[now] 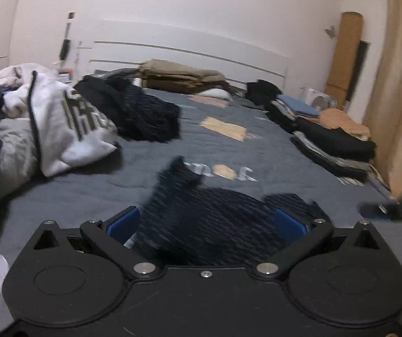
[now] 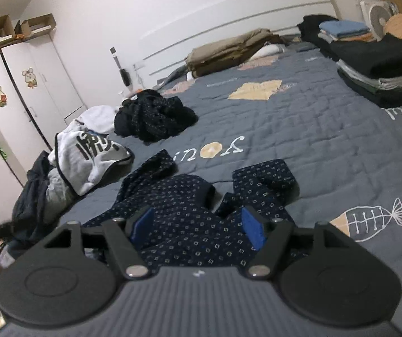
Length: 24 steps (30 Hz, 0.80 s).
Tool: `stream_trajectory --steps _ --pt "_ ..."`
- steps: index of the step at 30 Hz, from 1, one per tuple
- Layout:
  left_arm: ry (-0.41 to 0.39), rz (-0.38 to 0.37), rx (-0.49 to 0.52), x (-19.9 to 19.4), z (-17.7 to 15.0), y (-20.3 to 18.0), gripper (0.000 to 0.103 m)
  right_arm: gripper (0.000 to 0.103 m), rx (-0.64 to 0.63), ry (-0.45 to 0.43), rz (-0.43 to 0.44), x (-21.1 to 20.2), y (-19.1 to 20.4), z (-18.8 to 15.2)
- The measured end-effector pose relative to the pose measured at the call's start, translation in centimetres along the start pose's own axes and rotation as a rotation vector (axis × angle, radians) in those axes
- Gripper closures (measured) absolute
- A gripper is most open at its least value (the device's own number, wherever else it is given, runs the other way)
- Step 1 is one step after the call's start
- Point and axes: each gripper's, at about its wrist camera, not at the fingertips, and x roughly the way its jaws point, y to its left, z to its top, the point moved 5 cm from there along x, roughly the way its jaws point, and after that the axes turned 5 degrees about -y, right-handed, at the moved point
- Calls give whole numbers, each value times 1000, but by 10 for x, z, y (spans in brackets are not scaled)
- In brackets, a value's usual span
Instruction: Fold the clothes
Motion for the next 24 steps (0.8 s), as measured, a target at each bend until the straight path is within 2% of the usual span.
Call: stream_trajectory --steps 2,7,9,11,12,14,19,23,24 --pt "11 -36 89 -13 -13 -18 0 34 0 7 36 -6 2 -2" --pt "34 -136 295 -56 -53 -62 0 34 -185 81 131 -40 44 -39" --pt "61 -185 398 -71 -73 -77 7 34 -269 108 163 -51 61 -53" --pt "111 -214 471 -80 -94 -85 19 34 -324 145 199 -59 72 -70" --pt "140 -225 502 -84 -105 -88 21 34 -336 176 214 -62 74 -82" --pt "201 -243 528 -86 -121 -88 29 34 -361 239 243 -68 79 -106" --pt "317 -254 539 -76 -154 -80 30 34 -420 367 231 -66 77 -157" --pt "386 -250 544 -62 -175 -77 54 38 -453 423 188 -52 70 -182" --pt "401 -246 544 -58 -179 -76 58 38 -458 427 178 -49 69 -185"
